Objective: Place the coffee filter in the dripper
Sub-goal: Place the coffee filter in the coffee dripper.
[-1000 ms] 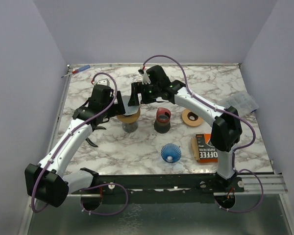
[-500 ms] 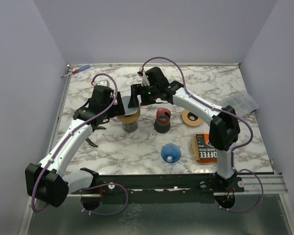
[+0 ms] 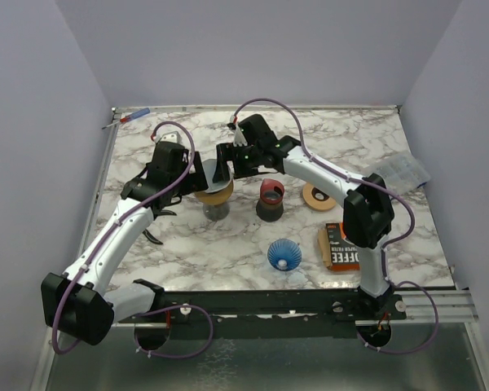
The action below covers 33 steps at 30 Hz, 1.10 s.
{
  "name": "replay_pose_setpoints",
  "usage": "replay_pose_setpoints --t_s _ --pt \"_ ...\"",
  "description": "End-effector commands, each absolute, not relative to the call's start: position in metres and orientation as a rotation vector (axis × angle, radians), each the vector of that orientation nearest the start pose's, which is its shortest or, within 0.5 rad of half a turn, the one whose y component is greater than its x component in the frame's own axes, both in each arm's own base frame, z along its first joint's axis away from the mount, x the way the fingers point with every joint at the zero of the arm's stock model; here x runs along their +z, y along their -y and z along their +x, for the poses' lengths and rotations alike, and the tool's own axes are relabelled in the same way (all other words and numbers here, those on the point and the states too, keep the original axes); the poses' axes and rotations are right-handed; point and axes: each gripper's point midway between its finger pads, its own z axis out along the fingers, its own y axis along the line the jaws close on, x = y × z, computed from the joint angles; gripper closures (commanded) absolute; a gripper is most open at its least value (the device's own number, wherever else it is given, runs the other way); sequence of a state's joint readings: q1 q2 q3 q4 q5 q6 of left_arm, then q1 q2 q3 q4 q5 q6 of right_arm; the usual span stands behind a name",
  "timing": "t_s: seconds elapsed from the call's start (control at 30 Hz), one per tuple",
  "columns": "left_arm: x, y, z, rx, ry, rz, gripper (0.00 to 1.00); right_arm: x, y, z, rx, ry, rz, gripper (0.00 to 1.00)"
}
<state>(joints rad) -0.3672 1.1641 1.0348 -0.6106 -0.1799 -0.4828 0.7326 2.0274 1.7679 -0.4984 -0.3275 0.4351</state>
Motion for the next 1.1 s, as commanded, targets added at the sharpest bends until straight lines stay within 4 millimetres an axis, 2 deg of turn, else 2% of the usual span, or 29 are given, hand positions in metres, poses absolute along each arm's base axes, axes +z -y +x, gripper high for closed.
replay_pose_setpoints --t_s 0.0,0.2,0.53,0.8,1.07 --pt "0.216 0.106 0.314 -0.26 -2.213 -0.24 0.01 0.147 -0.415 0.349 0.879 -2.446 -0.567 0.18" --pt "0.224 0.104 0.314 -0.261 -2.189 -0.239 0.01 0.142 -0.417 0.349 0.862 -2.466 -0.567 0.18" --pt "0.224 0.097 0.319 -0.203 -2.179 -0.261 0.01 0.134 -0.414 0.349 0.828 -2.506 -0.556 0.18" --pt "0.214 0.094 0.326 -0.16 -2.192 -0.283 0.07 0.141 -0.417 0.345 0.865 -2.487 -0.572 0.18" --pt "0.197 0.092 0.329 -0.127 -2.219 -0.284 0.07 0.151 -0.423 0.343 0.921 -2.454 -0.582 0.18"
